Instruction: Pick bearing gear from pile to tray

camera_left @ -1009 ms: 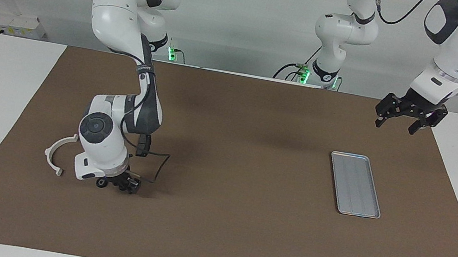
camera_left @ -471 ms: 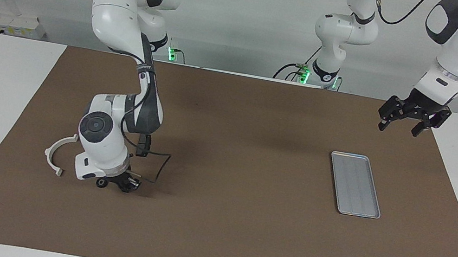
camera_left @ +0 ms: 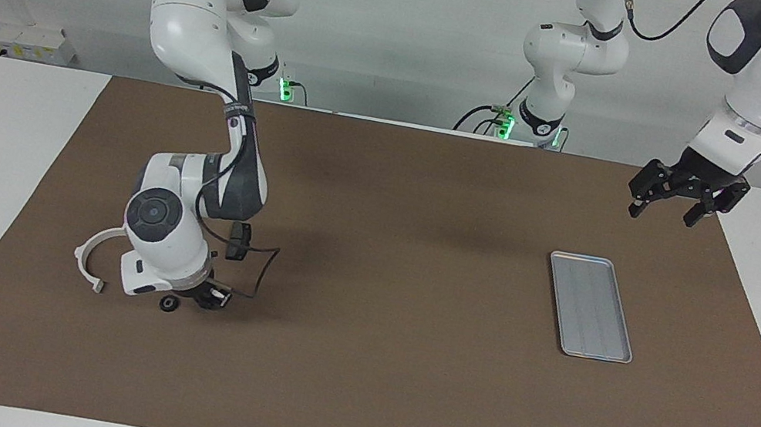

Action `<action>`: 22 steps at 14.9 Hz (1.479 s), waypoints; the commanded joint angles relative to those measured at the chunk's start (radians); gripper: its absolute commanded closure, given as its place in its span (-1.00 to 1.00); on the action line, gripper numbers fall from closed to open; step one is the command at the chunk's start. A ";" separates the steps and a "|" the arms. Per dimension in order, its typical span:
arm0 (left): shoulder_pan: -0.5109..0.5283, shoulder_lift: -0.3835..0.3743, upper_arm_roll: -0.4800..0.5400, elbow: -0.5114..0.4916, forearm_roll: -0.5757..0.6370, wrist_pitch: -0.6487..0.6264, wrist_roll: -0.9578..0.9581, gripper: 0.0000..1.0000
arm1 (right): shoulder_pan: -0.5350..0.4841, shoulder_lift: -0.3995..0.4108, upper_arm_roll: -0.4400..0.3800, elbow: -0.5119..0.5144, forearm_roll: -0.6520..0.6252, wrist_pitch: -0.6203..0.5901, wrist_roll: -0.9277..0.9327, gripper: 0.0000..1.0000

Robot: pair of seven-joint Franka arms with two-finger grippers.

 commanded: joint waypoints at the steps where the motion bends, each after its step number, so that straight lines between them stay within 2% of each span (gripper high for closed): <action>1: -0.008 -0.019 0.000 -0.025 -0.009 0.011 -0.010 -1.00 | 0.015 -0.113 0.029 0.033 -0.004 -0.179 -0.024 1.00; 3: -0.015 -0.019 -0.001 -0.026 -0.008 0.008 -0.004 -1.00 | 0.067 -0.173 0.061 0.081 0.004 -0.301 0.017 1.00; 5: -0.015 -0.019 -0.001 -0.025 -0.008 -0.003 -0.011 -1.00 | 0.164 -0.189 0.060 0.149 0.048 -0.401 0.208 1.00; 7: -0.016 -0.022 -0.003 -0.028 -0.008 -0.007 -0.011 -1.00 | 0.271 -0.189 0.061 0.191 0.086 -0.423 0.464 1.00; 9: -0.018 -0.035 -0.008 -0.051 -0.008 -0.004 -0.014 -1.00 | 0.354 -0.190 0.060 0.186 0.138 -0.325 0.705 1.00; 11: -0.015 -0.039 -0.006 -0.063 -0.008 0.005 -0.014 -1.00 | 0.428 -0.184 0.060 0.159 0.156 -0.250 0.839 1.00; 14: -0.002 -0.054 -0.006 -0.098 -0.009 0.025 -0.016 -1.00 | 0.460 -0.190 0.058 0.021 0.146 -0.089 0.900 1.00; 16: -0.002 -0.073 -0.005 -0.152 -0.008 0.086 -0.010 -1.00 | 0.485 -0.158 0.058 -0.007 0.120 -0.035 0.930 1.00; 20: -0.001 -0.093 -0.003 -0.189 -0.006 0.080 0.005 -1.00 | 0.508 -0.058 0.058 -0.022 0.050 0.085 0.979 1.00; 22: -0.001 -0.091 -0.001 -0.189 -0.008 0.085 0.007 -1.00 | 0.497 -0.043 0.058 -0.076 0.013 0.164 0.977 1.00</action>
